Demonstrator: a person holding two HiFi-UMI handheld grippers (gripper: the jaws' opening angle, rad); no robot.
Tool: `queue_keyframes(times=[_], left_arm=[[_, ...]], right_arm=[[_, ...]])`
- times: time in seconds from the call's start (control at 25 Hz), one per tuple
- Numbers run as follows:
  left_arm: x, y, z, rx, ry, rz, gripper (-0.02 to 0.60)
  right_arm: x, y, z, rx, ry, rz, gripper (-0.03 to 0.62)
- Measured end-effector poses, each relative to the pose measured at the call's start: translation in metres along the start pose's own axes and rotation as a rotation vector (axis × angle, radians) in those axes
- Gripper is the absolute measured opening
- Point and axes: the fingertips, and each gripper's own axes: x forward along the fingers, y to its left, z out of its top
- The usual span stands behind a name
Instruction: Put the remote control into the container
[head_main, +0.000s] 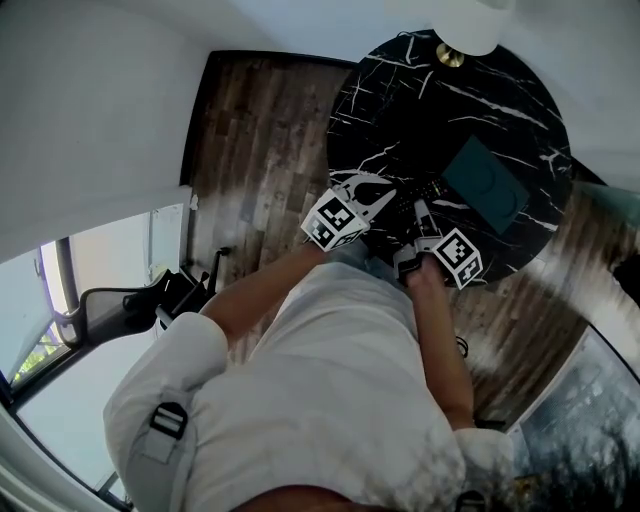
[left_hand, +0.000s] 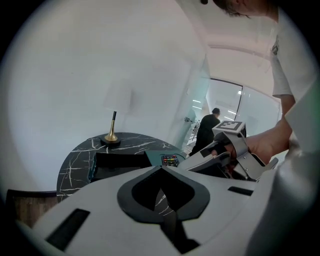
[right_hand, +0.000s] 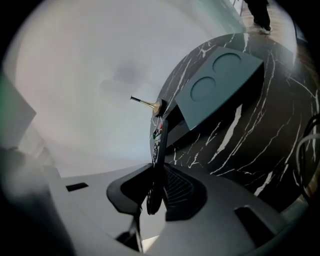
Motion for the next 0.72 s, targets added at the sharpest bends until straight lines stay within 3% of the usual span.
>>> queue_keyframes(times=[0.32,0.72], left_arm=[[0.016,0.029,0.015,0.007,-0.01,0.01,0.006],[0.06,0.087,0.023,0.053,0.053,0.019,0.006]], right_arm=[[0.039,0.015,0.037,0.008,-0.045,0.003,0.067],[0.121,-0.012,0.079,0.246,-0.164,-0.044,0.067]])
